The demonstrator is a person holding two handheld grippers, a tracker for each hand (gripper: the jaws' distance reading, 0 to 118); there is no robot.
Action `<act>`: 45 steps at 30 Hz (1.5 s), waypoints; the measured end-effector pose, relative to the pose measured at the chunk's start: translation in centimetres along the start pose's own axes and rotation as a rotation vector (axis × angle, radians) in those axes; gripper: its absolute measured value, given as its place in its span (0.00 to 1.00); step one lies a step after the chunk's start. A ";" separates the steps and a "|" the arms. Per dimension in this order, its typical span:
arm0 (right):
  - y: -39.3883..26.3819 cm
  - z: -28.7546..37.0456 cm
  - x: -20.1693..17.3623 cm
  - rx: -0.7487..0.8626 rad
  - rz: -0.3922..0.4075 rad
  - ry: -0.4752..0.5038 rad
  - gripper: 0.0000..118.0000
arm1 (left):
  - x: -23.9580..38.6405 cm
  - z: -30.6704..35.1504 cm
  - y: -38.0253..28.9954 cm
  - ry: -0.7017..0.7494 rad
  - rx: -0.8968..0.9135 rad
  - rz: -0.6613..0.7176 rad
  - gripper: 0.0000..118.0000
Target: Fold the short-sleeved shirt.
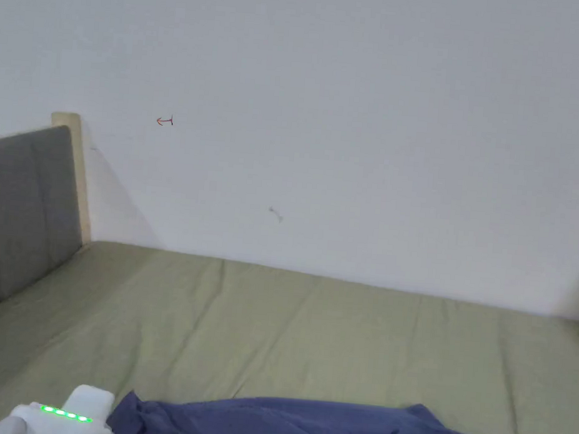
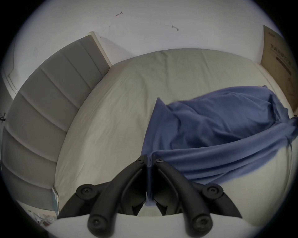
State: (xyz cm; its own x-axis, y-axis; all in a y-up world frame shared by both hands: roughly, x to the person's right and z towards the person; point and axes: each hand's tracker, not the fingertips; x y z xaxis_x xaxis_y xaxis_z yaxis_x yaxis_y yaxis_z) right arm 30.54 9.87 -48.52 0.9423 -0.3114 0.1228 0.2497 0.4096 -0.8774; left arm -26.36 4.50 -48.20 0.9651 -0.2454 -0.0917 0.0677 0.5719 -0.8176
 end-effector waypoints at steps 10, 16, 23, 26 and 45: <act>-17.5 12.3 -0.8 0.078 0.142 -0.011 0.04 | -3.8 13.7 -13.8 -0.072 0.064 -0.014 0.04; -30.6 15.7 1.6 0.056 0.054 0.008 0.04 | -4.8 18.4 -24.1 -0.011 0.044 -0.120 0.04; -39.3 17.1 3.3 -0.033 0.008 0.005 0.04 | -6.0 20.6 -31.8 -0.032 -0.019 -0.076 0.04; -40.6 17.1 3.3 -0.031 -0.003 -0.001 0.04 | -6.4 20.9 -33.4 -0.039 -0.006 -0.033 0.11; -32.7 16.6 -1.7 0.155 0.154 -0.012 0.00 | -6.4 22.3 -26.8 -0.239 0.063 0.229 0.00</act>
State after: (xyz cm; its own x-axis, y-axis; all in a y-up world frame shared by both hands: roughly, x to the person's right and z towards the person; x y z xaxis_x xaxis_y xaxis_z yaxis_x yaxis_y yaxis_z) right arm 24.47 11.28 -12.34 0.9743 -0.2251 -0.0012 0.1327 0.5788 -0.8046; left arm -28.73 8.15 -13.04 0.9886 0.0814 -0.1266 -0.1492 0.6399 -0.7538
